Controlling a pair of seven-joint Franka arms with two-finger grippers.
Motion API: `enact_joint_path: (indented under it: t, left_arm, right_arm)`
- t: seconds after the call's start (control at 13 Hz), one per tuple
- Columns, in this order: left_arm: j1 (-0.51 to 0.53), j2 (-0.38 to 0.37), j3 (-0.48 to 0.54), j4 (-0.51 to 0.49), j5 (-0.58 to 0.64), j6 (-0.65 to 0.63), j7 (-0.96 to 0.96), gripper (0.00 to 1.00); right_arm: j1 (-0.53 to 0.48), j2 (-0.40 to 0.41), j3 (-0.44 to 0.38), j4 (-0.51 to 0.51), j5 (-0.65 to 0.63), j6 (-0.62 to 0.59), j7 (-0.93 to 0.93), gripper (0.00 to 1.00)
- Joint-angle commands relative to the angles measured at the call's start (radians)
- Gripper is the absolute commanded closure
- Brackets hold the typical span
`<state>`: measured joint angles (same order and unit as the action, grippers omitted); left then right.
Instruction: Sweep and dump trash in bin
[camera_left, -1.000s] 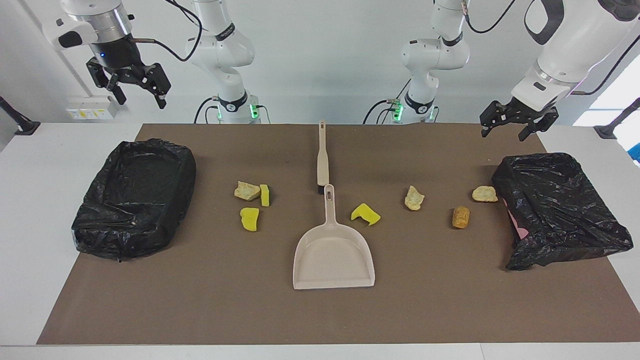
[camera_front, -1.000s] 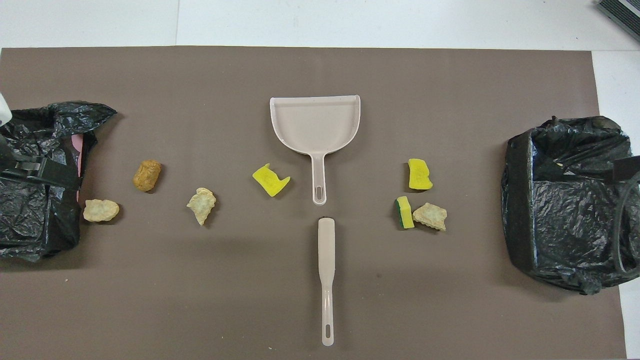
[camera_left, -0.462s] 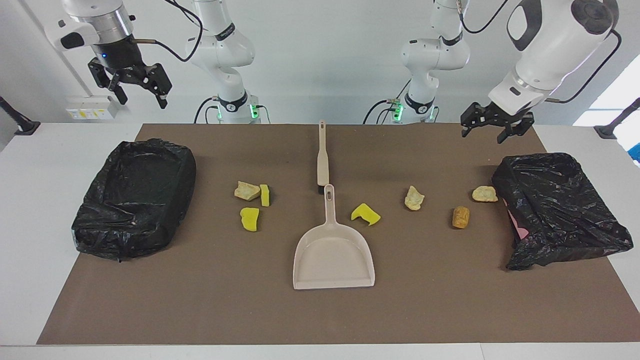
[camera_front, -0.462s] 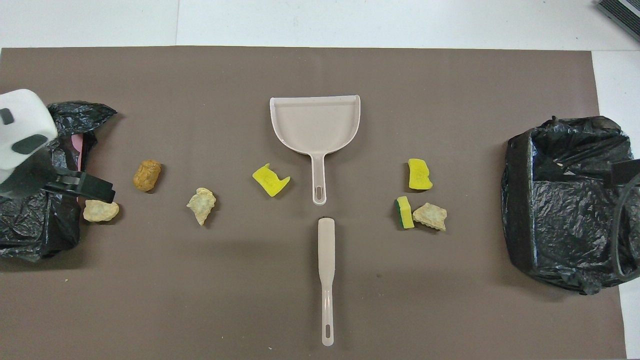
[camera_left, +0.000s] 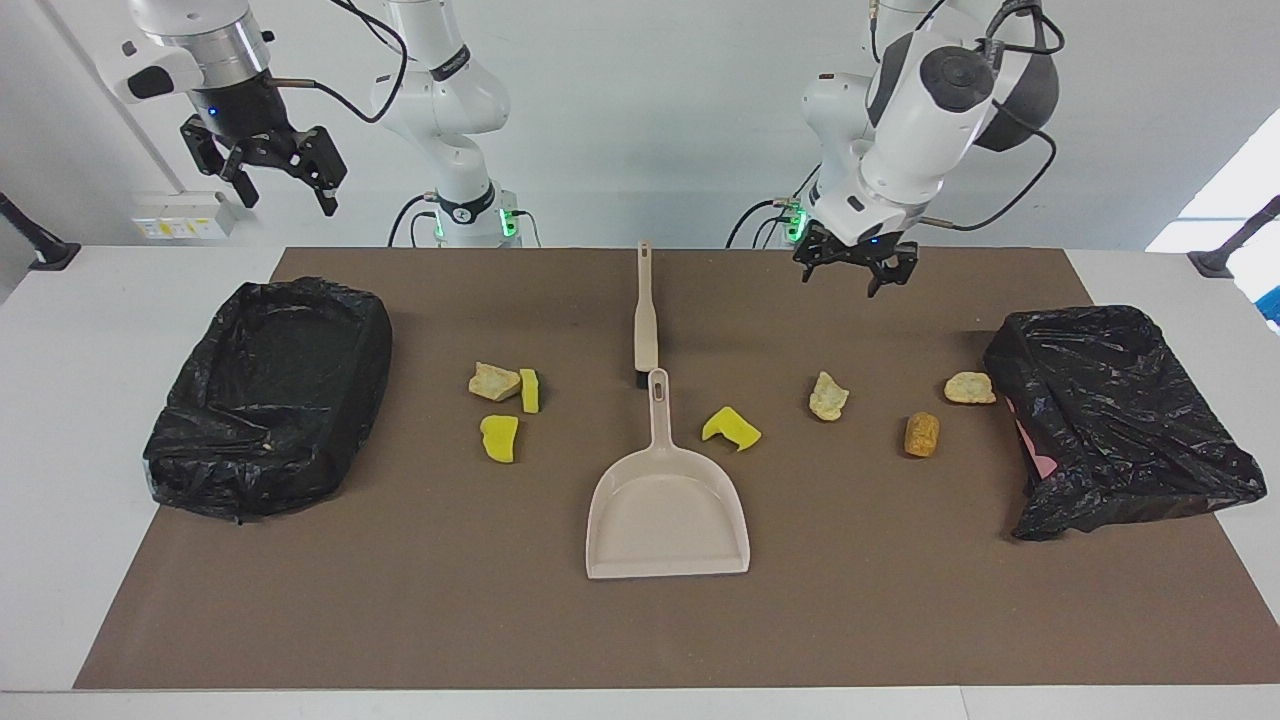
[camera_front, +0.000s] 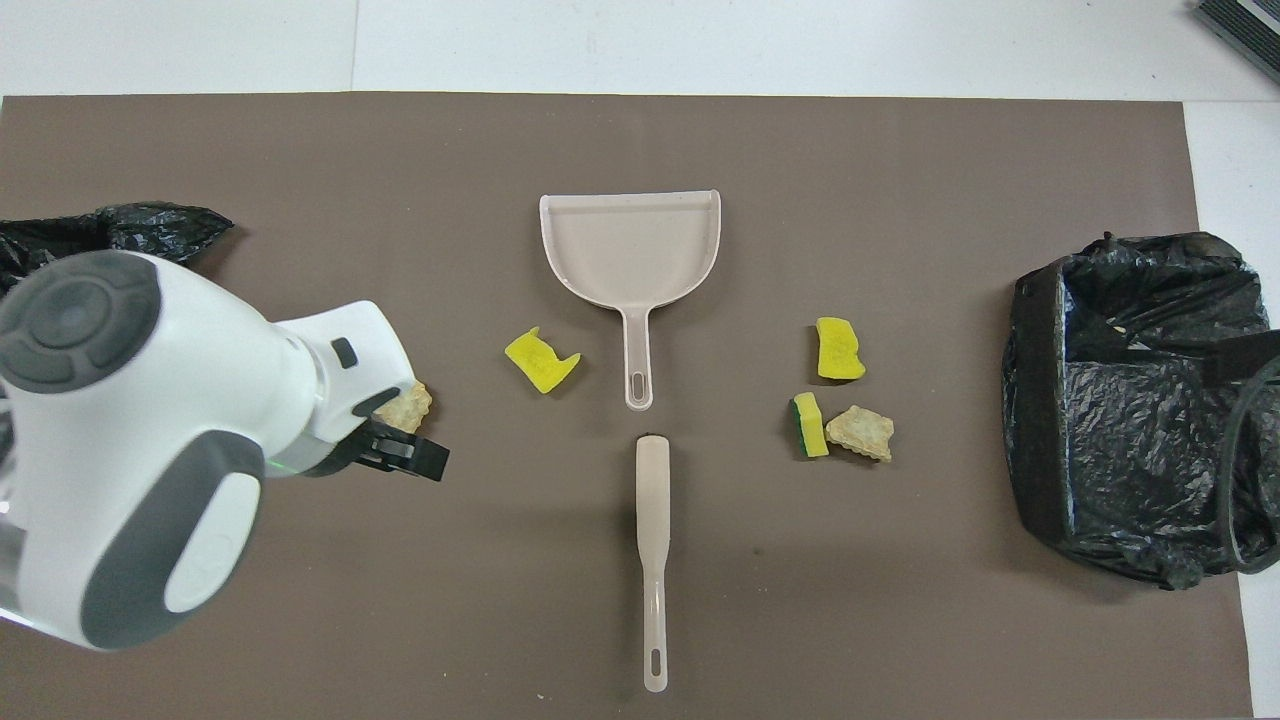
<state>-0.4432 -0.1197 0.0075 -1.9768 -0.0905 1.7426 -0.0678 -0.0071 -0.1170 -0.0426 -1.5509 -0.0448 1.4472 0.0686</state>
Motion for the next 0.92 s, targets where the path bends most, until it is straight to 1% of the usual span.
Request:
enact_joint_path:
  t: [0.0, 0.23, 0.31, 0.38, 0.46, 0.62, 0.69, 0.85]
  left_arm:
    - [-0.144, -0.052, 0.019, -0.114, -0.024, 0.076, -0.123, 0.00]
    - [-0.325, -0.034, 0.019, -0.206, -0.028, 0.227, -0.343, 0.00]
    - [-0.375, -0.003, 0.019, -0.218, -0.028, 0.268, -0.404, 0.00]
    - [-0.422, 0.012, 0.019, -0.230, -0.028, 0.302, -0.467, 0.00]
    - [-0.461, 0.021, 0.019, -0.247, -0.028, 0.349, -0.516, 0.00]
    - [-0.546, 0.093, 0.020, -0.255, -0.028, 0.457, -0.605, 0.00]
    - [-0.557, 0.115, 0.019, -0.255, -0.028, 0.498, -0.622, 0.00]
    - [-0.574, 0.142, 0.019, -0.255, -0.031, 0.531, -0.679, 0.00]
  right_arm:
    - [-0.013, -0.036, 0.004, -0.049, 0.025, -0.014, -0.024, 0.00]
    - [-0.002, -0.036, 0.004, -0.093, 0.025, -0.007, -0.018, 0.00]
    - [0.002, -0.035, 0.015, -0.097, 0.019, -0.001, -0.018, 0.00]
    - [0.009, -0.017, 0.018, -0.095, 0.023, 0.033, -0.013, 0.00]
    - [0.034, 0.011, 0.023, -0.097, 0.025, 0.077, -0.003, 0.00]
    - [0.093, 0.078, 0.024, -0.086, 0.025, 0.139, 0.049, 0.00]
    - [0.104, 0.108, 0.024, -0.086, 0.029, 0.162, 0.056, 0.00]
    - [0.139, 0.166, 0.038, -0.080, 0.049, 0.199, 0.092, 0.00]
